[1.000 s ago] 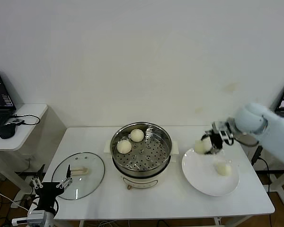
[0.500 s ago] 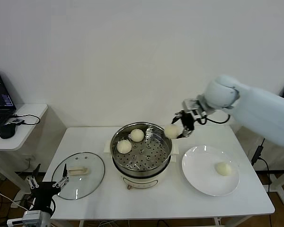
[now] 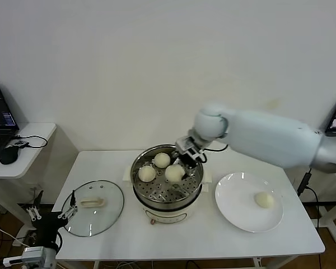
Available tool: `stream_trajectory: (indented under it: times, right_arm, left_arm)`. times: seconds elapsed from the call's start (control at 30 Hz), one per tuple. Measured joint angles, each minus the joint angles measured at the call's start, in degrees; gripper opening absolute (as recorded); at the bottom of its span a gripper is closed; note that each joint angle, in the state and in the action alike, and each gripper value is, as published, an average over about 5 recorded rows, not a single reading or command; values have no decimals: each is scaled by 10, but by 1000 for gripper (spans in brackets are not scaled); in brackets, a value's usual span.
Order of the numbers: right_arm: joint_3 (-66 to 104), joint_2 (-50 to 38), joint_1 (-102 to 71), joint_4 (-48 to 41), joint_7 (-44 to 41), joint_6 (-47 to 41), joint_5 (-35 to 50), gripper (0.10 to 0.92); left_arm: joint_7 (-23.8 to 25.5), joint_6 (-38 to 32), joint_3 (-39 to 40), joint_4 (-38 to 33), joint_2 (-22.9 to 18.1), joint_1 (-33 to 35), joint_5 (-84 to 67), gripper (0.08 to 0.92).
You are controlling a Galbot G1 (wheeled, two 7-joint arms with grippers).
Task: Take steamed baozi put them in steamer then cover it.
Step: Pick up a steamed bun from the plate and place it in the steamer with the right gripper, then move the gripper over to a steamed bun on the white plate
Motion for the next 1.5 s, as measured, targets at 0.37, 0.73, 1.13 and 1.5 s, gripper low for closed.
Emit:
stream_trajectory:
  times: [0.37,0.73,1.13,1.5]
  right_arm:
    - [-24,64,-19,-34,7,76,-48,670]
    - [-27,70,-27,-42,8,112,-74,777]
    - [15,10,4,-20,-23,78,-52,823]
    - [67,-121,6,29,-37,-36,-42,823]
  left_arm:
    - [0,-1,3,10,-1,-10,-1,823]
    - [-1,-1,7,16,0,-17,-1,823]
    - [0,0,7,18,7,-19,-7,823]
    - [1,2,11,18,17,-22,-8,823]
